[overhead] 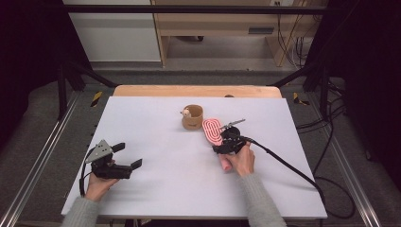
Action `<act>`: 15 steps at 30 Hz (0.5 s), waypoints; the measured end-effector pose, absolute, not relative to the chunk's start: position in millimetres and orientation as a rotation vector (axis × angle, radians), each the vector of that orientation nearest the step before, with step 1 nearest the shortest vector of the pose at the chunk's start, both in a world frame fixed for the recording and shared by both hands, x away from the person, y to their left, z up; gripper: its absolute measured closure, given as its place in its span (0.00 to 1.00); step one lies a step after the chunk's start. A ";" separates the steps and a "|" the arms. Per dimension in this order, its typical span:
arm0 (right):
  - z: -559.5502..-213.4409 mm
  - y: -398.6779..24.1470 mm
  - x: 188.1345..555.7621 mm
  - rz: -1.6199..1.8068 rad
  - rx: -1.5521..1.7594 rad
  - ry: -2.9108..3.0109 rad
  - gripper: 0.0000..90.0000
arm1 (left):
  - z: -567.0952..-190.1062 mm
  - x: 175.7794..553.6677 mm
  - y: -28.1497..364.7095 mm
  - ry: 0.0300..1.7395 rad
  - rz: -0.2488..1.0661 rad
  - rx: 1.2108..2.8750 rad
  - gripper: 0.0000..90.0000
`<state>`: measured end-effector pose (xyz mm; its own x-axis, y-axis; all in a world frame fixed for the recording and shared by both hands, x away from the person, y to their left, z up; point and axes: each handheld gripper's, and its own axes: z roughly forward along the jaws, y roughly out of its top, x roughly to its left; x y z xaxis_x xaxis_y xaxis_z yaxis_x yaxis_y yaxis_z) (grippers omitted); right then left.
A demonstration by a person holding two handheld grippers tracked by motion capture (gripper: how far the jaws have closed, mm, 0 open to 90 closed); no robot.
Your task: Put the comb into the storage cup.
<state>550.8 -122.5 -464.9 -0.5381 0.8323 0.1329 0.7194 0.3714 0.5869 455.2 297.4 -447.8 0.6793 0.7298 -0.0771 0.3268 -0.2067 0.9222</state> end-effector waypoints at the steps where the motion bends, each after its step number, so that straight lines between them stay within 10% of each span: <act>1: -464.9 -122.5 550.8 0.900 1.399 2.442 0.52 | -447.8 455.2 297.4 0.841 0.461 1.802 0.00; 15: -461.2 -124.4 550.3 0.833 1.483 2.418 0.72 | -447.9 455.3 297.2 0.841 0.461 1.803 0.00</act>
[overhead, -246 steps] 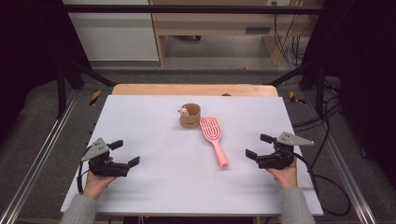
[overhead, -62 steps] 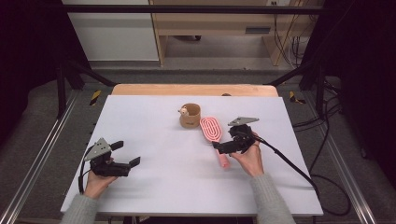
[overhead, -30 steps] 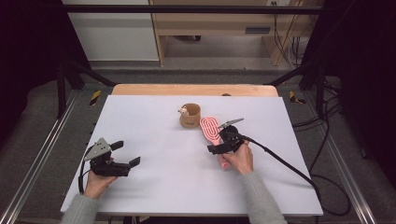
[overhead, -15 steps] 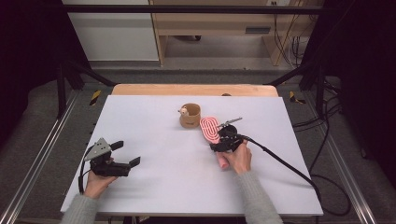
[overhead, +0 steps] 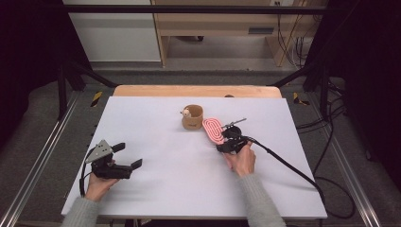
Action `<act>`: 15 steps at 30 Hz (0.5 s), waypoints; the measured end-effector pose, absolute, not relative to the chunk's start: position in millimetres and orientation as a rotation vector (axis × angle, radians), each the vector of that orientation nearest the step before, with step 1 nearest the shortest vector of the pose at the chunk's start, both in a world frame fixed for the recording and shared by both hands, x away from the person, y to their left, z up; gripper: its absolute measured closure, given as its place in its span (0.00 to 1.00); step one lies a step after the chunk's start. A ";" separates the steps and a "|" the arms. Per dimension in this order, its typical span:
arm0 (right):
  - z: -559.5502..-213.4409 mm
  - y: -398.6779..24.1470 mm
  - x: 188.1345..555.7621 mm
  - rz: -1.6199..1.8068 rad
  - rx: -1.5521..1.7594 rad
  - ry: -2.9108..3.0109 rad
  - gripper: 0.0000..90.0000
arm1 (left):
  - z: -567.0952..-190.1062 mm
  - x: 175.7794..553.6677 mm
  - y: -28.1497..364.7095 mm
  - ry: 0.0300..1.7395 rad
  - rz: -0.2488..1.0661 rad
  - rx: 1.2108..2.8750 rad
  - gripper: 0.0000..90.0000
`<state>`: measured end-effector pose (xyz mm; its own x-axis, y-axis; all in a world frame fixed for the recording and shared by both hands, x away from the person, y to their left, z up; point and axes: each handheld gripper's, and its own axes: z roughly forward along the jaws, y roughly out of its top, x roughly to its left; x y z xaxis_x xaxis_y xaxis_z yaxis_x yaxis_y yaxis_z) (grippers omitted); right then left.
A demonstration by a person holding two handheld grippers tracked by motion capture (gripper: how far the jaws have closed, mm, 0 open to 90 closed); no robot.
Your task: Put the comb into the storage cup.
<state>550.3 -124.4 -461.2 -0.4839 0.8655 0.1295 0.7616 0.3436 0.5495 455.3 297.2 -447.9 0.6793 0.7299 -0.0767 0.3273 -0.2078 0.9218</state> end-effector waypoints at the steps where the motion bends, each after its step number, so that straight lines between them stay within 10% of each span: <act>1: -461.2 -124.1 550.1 0.832 1.489 2.415 0.72 | -447.9 455.2 297.3 0.840 0.462 1.803 0.00; 15: -460.1 -125.5 549.0 0.801 1.521 2.394 0.77 | -448.0 455.5 297.4 0.841 0.459 1.803 0.00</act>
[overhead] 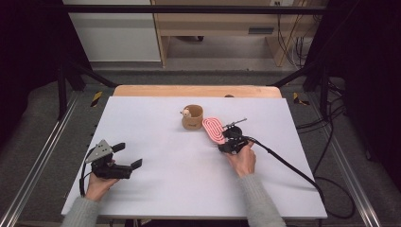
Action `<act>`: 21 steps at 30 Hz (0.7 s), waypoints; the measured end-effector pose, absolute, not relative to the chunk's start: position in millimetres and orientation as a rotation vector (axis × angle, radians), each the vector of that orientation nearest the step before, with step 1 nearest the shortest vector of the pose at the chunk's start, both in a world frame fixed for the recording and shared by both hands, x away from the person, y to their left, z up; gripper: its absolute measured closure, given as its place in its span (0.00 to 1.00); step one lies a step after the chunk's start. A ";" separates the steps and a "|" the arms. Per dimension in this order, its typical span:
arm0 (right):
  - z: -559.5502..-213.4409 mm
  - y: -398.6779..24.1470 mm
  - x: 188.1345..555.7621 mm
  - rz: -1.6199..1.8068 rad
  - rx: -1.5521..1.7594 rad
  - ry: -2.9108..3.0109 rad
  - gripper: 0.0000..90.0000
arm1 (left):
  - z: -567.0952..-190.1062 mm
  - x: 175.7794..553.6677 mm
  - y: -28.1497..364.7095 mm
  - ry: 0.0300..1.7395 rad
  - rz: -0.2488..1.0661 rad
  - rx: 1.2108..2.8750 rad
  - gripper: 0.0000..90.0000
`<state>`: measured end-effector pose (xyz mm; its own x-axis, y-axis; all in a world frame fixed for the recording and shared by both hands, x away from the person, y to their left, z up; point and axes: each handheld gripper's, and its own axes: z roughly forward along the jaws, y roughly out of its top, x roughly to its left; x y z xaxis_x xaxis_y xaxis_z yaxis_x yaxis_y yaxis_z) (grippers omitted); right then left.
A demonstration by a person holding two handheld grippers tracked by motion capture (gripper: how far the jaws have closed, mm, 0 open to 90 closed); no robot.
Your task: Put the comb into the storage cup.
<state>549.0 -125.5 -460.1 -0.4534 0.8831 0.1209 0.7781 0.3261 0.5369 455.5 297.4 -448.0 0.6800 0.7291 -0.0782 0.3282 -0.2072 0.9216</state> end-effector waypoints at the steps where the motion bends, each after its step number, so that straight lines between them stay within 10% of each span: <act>1: -459.7 -125.8 549.1 0.800 1.521 2.397 0.77 | -447.9 455.5 297.5 0.841 0.459 1.802 0.00; 21: -435.5 -139.4 538.5 0.870 1.476 2.382 0.78 | -447.4 455.0 297.5 0.843 0.461 1.799 0.00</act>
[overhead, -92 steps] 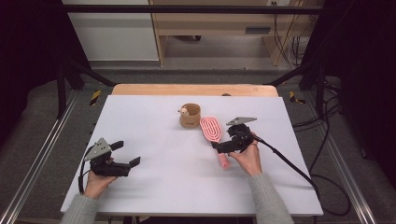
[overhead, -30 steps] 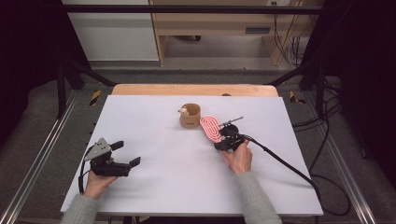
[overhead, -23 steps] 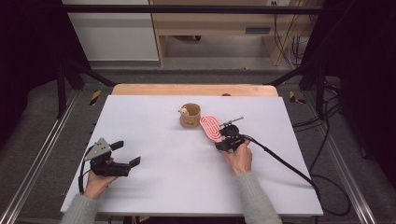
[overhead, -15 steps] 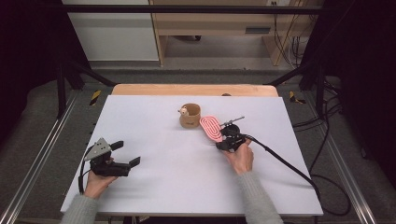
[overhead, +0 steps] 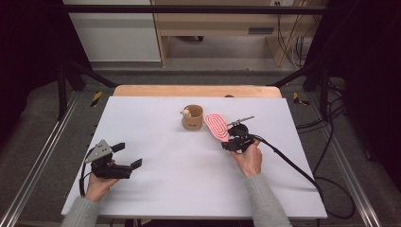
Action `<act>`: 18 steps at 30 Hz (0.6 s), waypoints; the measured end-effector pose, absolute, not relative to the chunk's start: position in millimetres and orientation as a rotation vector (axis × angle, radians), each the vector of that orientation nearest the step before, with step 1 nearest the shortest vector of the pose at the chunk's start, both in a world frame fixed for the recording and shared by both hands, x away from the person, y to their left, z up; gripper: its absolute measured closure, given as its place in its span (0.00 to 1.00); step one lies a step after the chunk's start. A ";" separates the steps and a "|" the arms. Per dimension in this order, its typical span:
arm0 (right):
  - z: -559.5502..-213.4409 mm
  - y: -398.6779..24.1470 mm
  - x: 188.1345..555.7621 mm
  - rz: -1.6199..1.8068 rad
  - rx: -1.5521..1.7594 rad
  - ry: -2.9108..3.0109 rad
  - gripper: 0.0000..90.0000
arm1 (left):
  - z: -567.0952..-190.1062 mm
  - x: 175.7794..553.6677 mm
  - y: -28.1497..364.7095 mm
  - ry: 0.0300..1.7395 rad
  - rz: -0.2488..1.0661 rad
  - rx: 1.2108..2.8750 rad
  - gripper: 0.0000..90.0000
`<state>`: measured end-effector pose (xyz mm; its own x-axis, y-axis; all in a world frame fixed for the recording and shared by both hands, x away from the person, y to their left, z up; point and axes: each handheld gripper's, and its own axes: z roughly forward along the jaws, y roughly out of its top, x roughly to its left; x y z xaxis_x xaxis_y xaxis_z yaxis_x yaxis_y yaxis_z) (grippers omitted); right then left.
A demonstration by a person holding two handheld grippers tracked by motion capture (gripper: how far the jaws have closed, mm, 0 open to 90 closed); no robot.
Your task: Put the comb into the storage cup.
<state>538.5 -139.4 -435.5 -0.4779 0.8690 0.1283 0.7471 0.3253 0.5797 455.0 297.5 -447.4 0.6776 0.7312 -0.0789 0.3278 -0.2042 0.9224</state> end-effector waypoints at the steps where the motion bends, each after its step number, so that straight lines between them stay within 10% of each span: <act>1: -433.3 -140.9 537.2 0.879 1.479 2.379 0.78 | -447.4 455.0 297.4 0.843 0.460 1.799 0.00; 18: -420.9 -166.5 518.8 1.013 1.395 2.386 0.78 | -447.9 455.4 296.2 0.846 0.457 1.804 0.00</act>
<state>518.8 -166.5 -420.9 -0.5354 0.8286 0.1635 0.6931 0.3204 0.6457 455.4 296.2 -447.9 0.6781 0.7305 -0.0812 0.3325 -0.2064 0.9202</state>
